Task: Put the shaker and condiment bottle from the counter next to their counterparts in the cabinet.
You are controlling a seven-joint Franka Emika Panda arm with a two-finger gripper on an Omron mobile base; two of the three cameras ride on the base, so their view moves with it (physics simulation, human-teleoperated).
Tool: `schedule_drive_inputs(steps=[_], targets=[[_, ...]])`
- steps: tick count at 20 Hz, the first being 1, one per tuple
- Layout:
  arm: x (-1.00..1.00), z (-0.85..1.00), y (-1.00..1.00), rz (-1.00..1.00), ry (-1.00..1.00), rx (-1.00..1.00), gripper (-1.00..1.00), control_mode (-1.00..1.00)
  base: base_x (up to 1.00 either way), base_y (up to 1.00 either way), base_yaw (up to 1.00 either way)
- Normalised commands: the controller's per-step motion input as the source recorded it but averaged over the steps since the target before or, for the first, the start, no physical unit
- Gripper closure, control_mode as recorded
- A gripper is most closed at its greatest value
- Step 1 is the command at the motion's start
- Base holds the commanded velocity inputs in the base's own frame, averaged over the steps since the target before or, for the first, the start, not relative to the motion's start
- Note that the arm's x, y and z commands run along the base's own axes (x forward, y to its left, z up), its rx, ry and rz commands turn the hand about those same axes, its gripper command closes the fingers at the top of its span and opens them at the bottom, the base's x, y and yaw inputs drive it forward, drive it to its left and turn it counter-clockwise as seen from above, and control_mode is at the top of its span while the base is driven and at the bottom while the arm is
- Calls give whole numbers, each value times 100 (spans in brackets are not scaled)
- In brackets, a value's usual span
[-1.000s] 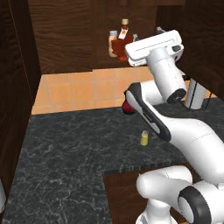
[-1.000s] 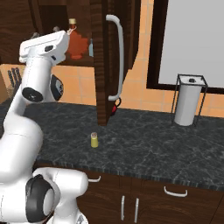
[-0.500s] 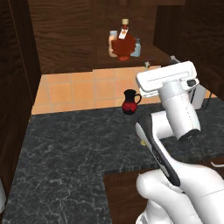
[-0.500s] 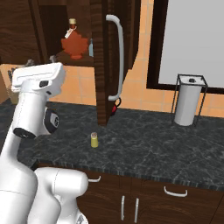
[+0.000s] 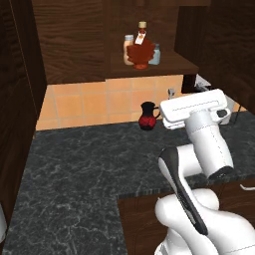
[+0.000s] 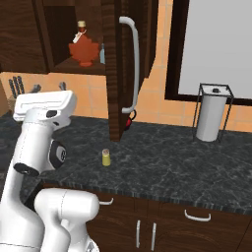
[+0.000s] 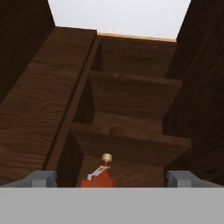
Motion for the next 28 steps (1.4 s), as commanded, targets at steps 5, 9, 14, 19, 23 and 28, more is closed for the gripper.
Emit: schedule_drive_inputs(steps=[5,9,14,19,23,28], targets=[[-13,0,0,0,41,0,-100,-100,0,0,0],[-1,0,0,0,50,0,-100,-100,0,0,0],[-17,0,-1,0,41,0,-100,-100,0,0,0],[-15,0,-4,0,42,2,-100,-100,0,0,0],[0,0,-5,-1,44,1,-100,-100,0,0,0],[0,-13,-2,-7,36,-1,-100,-100,0,0,0]])
